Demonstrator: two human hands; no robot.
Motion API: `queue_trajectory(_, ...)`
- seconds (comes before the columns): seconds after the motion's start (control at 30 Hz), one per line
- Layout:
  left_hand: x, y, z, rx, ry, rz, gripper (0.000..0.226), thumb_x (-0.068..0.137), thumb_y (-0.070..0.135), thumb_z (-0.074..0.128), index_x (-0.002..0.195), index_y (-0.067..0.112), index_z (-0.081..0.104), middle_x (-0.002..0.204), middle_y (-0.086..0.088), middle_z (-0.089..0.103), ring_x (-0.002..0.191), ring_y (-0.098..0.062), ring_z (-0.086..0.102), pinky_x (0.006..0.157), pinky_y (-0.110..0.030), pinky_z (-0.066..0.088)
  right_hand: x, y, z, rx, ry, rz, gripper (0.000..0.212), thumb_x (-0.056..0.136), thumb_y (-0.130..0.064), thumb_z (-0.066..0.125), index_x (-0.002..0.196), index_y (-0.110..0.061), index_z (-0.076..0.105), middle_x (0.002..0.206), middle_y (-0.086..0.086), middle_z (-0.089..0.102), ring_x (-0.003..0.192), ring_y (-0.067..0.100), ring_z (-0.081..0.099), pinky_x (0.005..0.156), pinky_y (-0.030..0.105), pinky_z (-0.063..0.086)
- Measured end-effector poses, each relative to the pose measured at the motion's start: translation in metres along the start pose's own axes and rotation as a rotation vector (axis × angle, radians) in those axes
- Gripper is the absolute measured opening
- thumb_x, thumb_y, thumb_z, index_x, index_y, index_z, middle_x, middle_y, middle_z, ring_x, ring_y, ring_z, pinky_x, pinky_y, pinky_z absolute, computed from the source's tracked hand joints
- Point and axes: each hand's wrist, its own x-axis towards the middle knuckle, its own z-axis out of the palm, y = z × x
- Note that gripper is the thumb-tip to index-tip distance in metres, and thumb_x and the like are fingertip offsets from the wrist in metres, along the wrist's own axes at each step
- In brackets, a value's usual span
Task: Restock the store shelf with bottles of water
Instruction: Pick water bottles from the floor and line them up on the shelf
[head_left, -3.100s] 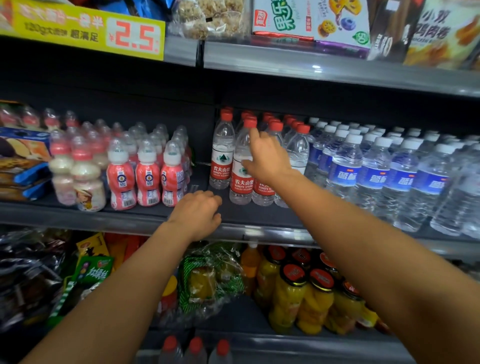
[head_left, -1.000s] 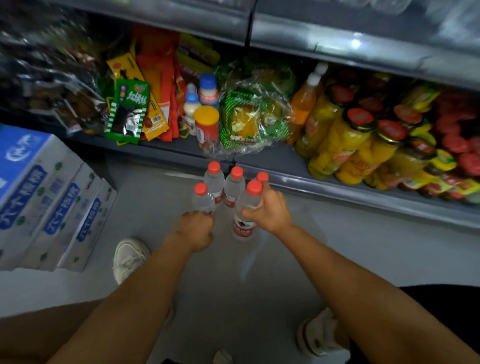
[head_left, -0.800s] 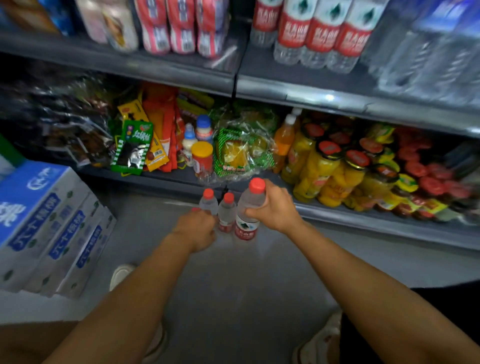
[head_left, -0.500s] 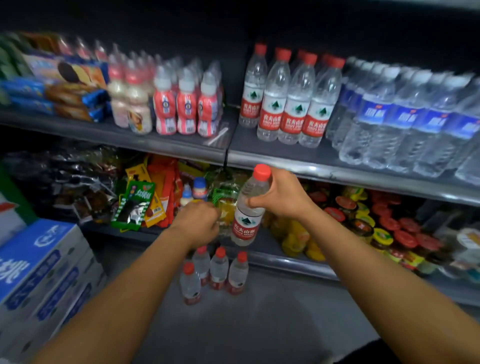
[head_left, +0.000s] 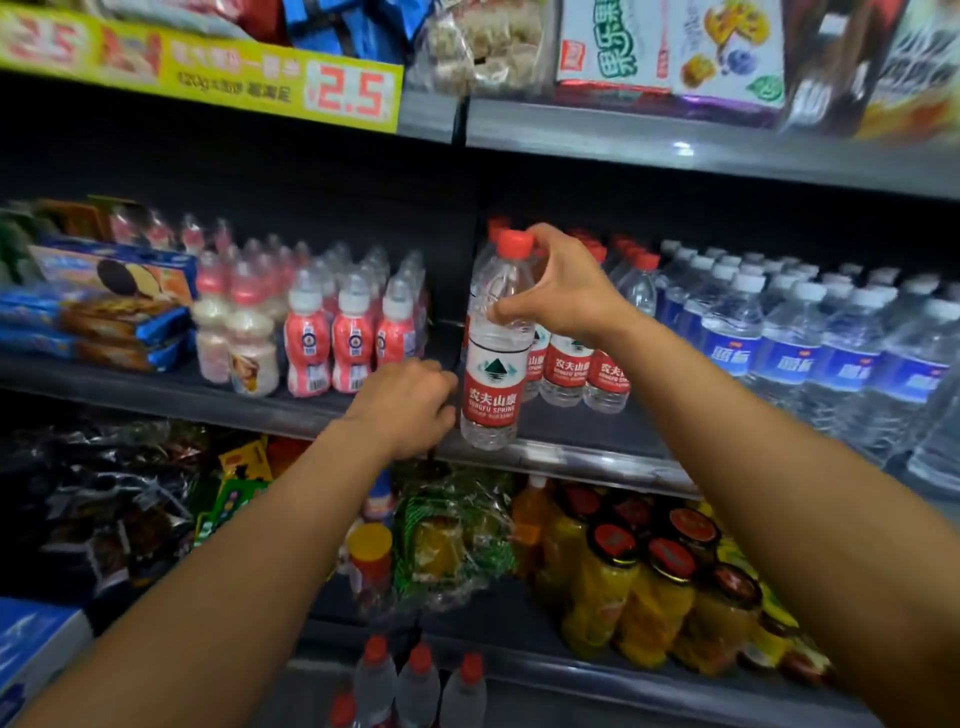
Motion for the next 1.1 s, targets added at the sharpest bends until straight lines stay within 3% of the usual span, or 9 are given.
queue_trajectory(0.1,0.018,-0.012,0.01,0.008,-0.01,-0.01,0.031,0.094,0.031,0.047,0.116,0.013,0.059,0.113,-0.008,0.058,0.105,-0.028,0.054,0.078,-0.035,0.043,0.028,0.007,0.008,-0.04,-0.015,0.006,0.052,0.057,-0.018,0.087,0.098,-0.014,0.054,0.077,-0.001,0.056,0.067,0.013,0.054,0.062,0.032,0.049)
queue_trajectory(0.23,0.034,-0.026,0.028,0.019,-0.041,-0.025,0.033,0.095,0.032,0.045,0.12,0.014,0.057,0.118,-0.007,0.057,0.109,-0.027,0.053,0.081,-0.035,0.044,0.06,0.02,0.021,-0.082,-0.035,0.038,0.059,0.058,-0.017,0.089,0.105,-0.012,0.053,0.084,0.0,0.058,0.076,0.016,0.059,0.062,0.027,0.049)
queue_trajectory(0.43,0.045,-0.035,0.046,0.018,-0.031,-0.019,0.03,0.094,0.03,0.046,0.115,0.013,0.058,0.115,-0.006,0.057,0.108,-0.026,0.054,0.082,-0.034,0.042,0.088,0.033,0.035,-0.144,-0.059,0.098,0.073,0.061,-0.018,0.09,0.119,-0.007,0.048,0.104,0.008,0.058,0.094,0.024,0.06,0.082,0.037,0.054)
queue_trajectory(0.63,0.048,-0.042,0.055,0.011,-0.047,-0.007,0.03,0.094,0.031,0.046,0.115,0.013,0.058,0.113,-0.005,0.057,0.109,-0.024,0.053,0.084,-0.034,0.041,0.105,0.029,0.044,-0.29,-0.086,0.172,0.054,0.063,-0.018,0.088,0.101,-0.009,0.051,0.099,0.002,0.054,0.092,0.022,0.059,0.06,0.025,0.044)
queue_trajectory(0.7,0.048,-0.042,0.056,0.005,-0.054,-0.008,0.031,0.095,0.031,0.045,0.117,0.014,0.058,0.114,-0.005,0.057,0.109,-0.024,0.053,0.084,-0.034,0.041,0.112,0.026,0.046,-0.349,-0.09,0.183,0.065,0.065,-0.018,0.088,0.116,-0.006,0.049,0.113,0.007,0.054,0.105,0.026,0.057,0.074,0.029,0.048)
queue_trajectory(0.8,0.048,-0.043,0.056,0.003,-0.042,-0.012,0.03,0.095,0.031,0.045,0.116,0.014,0.058,0.113,-0.005,0.057,0.108,-0.024,0.053,0.083,-0.033,0.041,0.122,0.027,0.048,-0.441,-0.055,0.177,0.086,0.071,-0.014,0.084,0.138,-0.002,0.032,0.134,0.016,0.047,0.123,0.034,0.051,0.095,0.034,0.047)
queue_trajectory(1.1,0.044,-0.039,0.06,-0.004,-0.077,-0.03,0.031,0.095,0.032,0.045,0.118,0.015,0.057,0.116,-0.004,0.056,0.111,-0.024,0.051,0.086,-0.032,0.04,0.129,0.027,0.049,-0.6,-0.09,0.112,0.062,0.077,-0.011,0.077,0.131,-0.003,0.045,0.135,0.017,0.044,0.12,0.031,0.051,0.092,0.03,0.045)
